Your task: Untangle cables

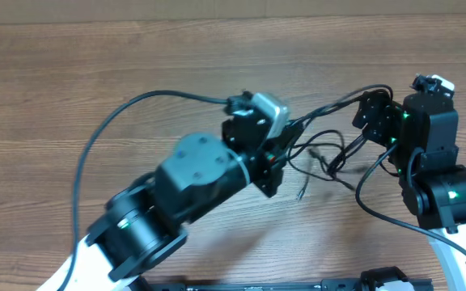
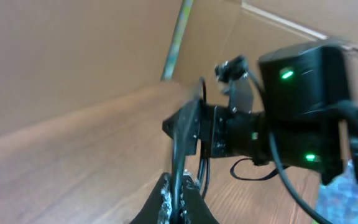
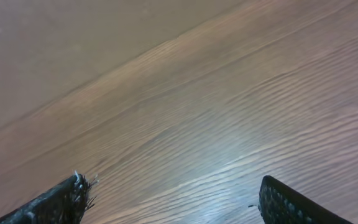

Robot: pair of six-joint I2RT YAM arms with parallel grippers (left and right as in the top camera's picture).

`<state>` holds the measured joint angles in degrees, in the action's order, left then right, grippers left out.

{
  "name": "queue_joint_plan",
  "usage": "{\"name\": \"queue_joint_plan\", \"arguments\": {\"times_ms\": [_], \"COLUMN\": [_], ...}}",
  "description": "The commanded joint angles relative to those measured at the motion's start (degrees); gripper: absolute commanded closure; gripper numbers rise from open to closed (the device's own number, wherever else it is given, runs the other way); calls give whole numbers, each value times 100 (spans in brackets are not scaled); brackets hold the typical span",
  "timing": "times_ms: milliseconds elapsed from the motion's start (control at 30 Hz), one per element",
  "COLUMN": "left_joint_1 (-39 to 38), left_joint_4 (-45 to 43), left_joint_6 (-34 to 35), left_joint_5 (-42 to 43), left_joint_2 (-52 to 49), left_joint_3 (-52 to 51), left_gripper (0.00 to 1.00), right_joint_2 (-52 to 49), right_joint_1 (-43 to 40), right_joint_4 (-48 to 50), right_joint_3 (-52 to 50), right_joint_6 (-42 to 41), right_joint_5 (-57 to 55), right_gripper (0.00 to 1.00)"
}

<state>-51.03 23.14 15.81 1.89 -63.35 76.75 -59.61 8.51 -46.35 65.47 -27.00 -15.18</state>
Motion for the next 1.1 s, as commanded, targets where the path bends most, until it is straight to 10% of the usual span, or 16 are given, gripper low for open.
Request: {"name": "queue_joint_plan", "arguments": {"times_ms": [0,433,567,867,1067], "left_joint_1": [42,42,42,42,42], "left_joint_4": [2,302,323,417,544], "left_joint_6": [-544,-562,-555,-557,-553], "left_joint_5": [-531,-1589,-1580,-1587,-1582], "left_joint_2": [695,1137,1134,1119,929], "left_joint_3": [105,105,105,105,105], "left_gripper": [96,96,96,96,69], "right_joint_2": [-20,-20,-20,-20,-17], "right_joint_1": [-153,-151,-151,-151,-151], "right_joint_4": [-55,-76,-72,-48,-13], "right_joint_3": [125,125,125,125,125], "right_joint_6": [-219,-216,-214,-101,24], "right_joint_5": [-752,-748,-610,304,1086], "right_gripper": [15,17,96,96,96]}}
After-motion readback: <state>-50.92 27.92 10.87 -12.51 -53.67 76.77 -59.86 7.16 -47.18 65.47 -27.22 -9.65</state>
